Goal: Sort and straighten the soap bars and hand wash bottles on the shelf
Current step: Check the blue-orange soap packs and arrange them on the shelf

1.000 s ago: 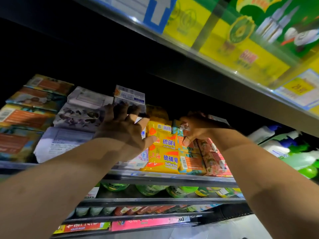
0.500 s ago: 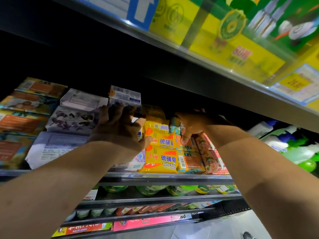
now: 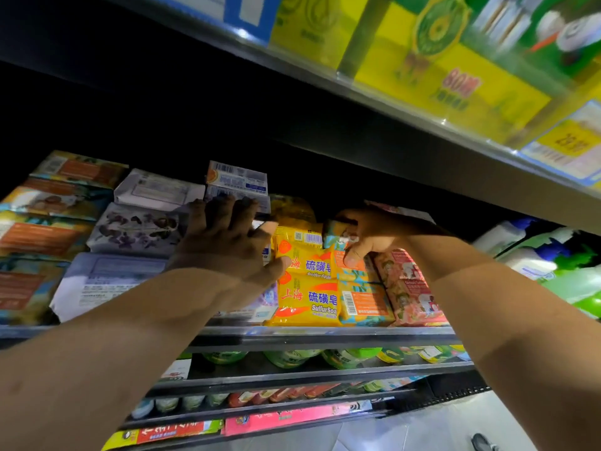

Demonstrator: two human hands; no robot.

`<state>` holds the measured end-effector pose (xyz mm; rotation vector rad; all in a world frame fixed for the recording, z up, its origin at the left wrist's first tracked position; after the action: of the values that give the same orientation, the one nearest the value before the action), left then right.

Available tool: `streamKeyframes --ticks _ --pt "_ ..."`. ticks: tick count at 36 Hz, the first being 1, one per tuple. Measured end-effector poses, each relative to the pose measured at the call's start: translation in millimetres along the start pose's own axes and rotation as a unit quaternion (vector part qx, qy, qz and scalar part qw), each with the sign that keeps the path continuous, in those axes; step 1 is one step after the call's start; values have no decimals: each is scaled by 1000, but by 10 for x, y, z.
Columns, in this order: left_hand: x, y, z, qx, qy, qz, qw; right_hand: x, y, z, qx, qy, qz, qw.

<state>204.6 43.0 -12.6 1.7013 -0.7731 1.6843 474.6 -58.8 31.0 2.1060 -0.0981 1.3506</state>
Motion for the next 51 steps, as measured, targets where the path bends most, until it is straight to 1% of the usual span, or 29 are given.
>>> streamKeyframes --ticks 2,5,8,10,13,16,19,23,25,26,28,29,30,32,33,34,36,37,38,42,44,45,47,48,49,50,51 --pt "20 -30 -9 0 1 20 1000 7 50 -24 8 34 21 999" --pt "65 -27 -3 -12 11 -4 1000 -2 112 -47 35 67 86 993" --pt "50 -47 7 -15 20 -9 1000 -25 181 -43 58 91 138 985" --pt "70 -38 5 -18 19 -8 1000 -48 259 -86 68 95 163 980" --pt "56 -32 -3 -26 18 -15 999 -113 433 -158 83 88 221 968" --pt "32 -59 -11 -10 31 -22 999 -196 619 -147 90 38 296 950" --pt "45 -88 0 3 70 -39 997 -248 892 -213 101 41 361 926" --pt "150 -55 -22 -1 76 -75 994 -378 1263 -378 98 -71 370 921" --pt "242 -14 -16 -4 90 -116 989 -455 1423 -463 90 -115 388 910" --pt "279 -16 -14 -6 116 -136 984 -503 1504 -520 97 -139 399 901" --pt "378 -28 -36 -6 229 -164 959 -603 1666 -657 111 -193 414 883" --pt "428 -18 -63 -10 284 -156 946 -667 1733 -723 117 -235 413 872" --pt "494 10 -104 -27 310 -130 941 -723 1799 -787 129 -291 405 857" --pt "609 134 -169 -101 276 -51 954 -825 1899 -877 143 -384 390 825" --pt "651 243 -181 -150 264 -16 952 -867 1940 -916 142 -418 388 809" --pt "692 375 -166 -206 267 7 941 -886 2013 -989 143 -460 385 787" --pt "684 620 -109 -317 274 50 907 -955 2105 -1055 137 -528 379 748" --pt "658 738 -67 -352 270 67 894 -994 2138 -1066 129 -553 374 733" --pt "619 838 -37 -367 276 78 885 -1019 2188 -1093 118 -577 363 722" --pt "574 1165 140 -388 316 129 856 -1159 2330 -1097 64 -661 276 695" --pt "640 1327 211 -378 344 149 847 -1215 2420 -1111 51 -692 230 682" --pt "685 1398 226 -358 371 145 845 -1232 2465 -1124 58 -705 212 674" --pt "761 1535 249 -298 451 100 836 -1229 2596 -1160 65 -735 189 648" --pt "793 1600 261 -261 506 64 820 -1222 2668 -1172 66 -747 179 637" --pt "811 1657 278 -228 566 25 792 -1224 2728 -1170 77 -754 169 631" --pt "818 1707 303 -198 616 -5 763 -1210 2807 -1191 84 -753 164 632" --pt "834 1753 342 -170 648 -21 742 -1226 2854 -1170 96 -748 160 637"
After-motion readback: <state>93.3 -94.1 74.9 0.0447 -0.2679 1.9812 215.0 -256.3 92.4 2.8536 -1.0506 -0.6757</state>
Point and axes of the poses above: each hand's wrist, its own y-axis away from the middle knuckle, its own x-axis out of the back of the hand, z = x × y, the point moved 1 cm from there along -y, towards the middle knuckle, and after that the axes turned 6 degrees about x, right-handed, at the moved point
